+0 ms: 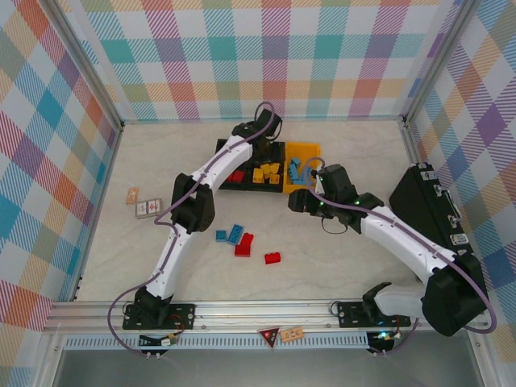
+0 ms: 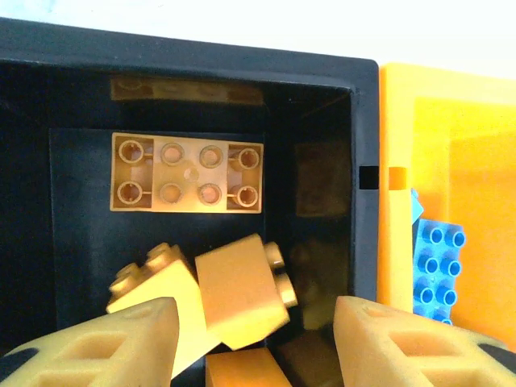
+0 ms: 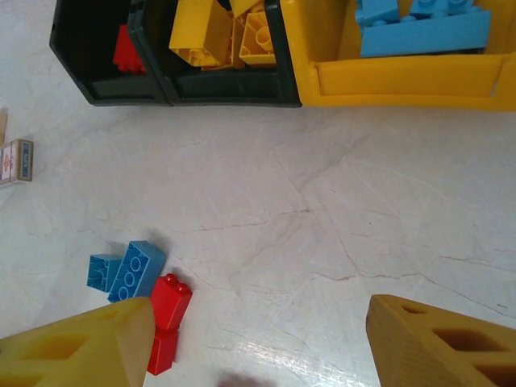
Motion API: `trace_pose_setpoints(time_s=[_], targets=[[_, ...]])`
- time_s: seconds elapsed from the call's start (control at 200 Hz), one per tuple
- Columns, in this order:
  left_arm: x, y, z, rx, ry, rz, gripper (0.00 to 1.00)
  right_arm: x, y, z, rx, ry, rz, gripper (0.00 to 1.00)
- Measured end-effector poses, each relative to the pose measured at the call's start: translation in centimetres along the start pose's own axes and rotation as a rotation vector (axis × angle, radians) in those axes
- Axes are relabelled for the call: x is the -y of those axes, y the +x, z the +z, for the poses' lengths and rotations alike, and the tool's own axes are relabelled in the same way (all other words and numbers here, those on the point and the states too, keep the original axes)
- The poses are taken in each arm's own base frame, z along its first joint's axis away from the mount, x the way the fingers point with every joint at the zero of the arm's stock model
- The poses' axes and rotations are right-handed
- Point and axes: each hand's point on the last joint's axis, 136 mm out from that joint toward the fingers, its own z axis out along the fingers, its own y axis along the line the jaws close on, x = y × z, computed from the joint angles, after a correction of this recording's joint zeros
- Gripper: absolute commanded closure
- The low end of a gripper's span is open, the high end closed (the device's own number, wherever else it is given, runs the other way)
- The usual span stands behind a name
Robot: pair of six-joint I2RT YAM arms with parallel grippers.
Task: Sort the legos into containers by color
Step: Place the lego in the container, then pick up the lego from the center of the table.
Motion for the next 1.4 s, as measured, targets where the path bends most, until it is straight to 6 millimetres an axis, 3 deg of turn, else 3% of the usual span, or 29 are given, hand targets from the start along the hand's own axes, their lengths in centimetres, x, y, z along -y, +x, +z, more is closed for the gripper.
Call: trace_pose_setpoints(time_s=[0.205,0.455,0.62,0.95,1.11,1.4], targets=[[-0.5,1.2,-1.9,-0.009,0.004,0.0,0.46,0.2,0.3,0.1,-0.006,0.003,0.001,0.3],[-1.2,2.9,-8.2,0.035,0.031,0.004,0.46,-0.2,0.6,-0.1,-0.015,-0.021,-0.003,0.3],[-2.5,5.0,-10.9,0.042,0.031,0.004,0.46,-1.0,1.3,-0.3,-0.046,-0.077,-0.029,0.3],[-8.6,12.8,-12.8,-0.034,-0.098,-0.026,0.43,-3.5,3.2,-0.8,-0.12,-0.211,-0.116,0.29],[-11.4,15.9,-13.5,-0.052,-0.16,-0.069,0.42,-5.1,5.2,-0.7,-0.178,-0.273,-0.178,0.29],[-14.9,20.8,-12.2,-0.118,-0.243,-0.146,0.42,-6.7,7.9,0.7,-0.262,-0.308,-0.234,0.3]])
